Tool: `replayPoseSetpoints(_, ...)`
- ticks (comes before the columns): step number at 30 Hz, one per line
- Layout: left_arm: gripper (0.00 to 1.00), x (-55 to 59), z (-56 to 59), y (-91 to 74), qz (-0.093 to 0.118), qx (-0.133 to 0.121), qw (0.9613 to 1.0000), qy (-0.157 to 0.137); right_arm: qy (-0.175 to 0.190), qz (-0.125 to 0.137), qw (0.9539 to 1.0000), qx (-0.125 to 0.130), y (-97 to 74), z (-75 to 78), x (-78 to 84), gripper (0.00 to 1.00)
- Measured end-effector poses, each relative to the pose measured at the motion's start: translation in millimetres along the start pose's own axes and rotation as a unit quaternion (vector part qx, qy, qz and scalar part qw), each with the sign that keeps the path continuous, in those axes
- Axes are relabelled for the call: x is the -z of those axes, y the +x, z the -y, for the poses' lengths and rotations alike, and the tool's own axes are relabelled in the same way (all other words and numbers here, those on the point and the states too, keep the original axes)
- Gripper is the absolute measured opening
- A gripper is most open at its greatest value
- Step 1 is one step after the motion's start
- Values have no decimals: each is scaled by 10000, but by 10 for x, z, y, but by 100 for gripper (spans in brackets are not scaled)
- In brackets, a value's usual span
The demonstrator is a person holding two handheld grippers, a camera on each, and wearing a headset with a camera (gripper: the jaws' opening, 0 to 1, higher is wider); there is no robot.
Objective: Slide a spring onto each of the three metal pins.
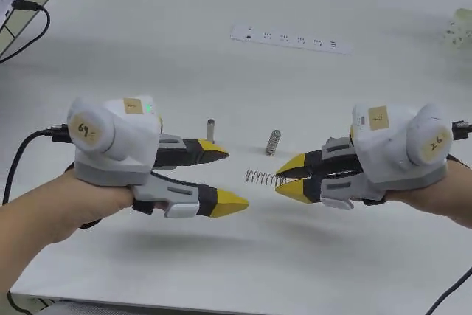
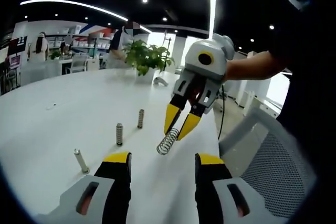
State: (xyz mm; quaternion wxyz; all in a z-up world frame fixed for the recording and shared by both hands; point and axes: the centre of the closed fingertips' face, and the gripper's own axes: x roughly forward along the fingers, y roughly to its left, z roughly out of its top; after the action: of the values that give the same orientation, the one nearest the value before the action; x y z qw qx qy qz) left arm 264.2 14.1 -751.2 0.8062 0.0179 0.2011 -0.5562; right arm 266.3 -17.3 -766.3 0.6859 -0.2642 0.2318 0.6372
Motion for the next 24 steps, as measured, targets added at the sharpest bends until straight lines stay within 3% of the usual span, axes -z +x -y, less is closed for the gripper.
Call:
replayPoseSetpoints(14,22,-92,119,130,79,299,9995,112,-153,101,9998,-86,-35,-70,-101,8)
replayPoseSetpoints(24,11,-104,153,148,102,371,9991,155,-156,163,9997,-101,-58,-90,-144,8)
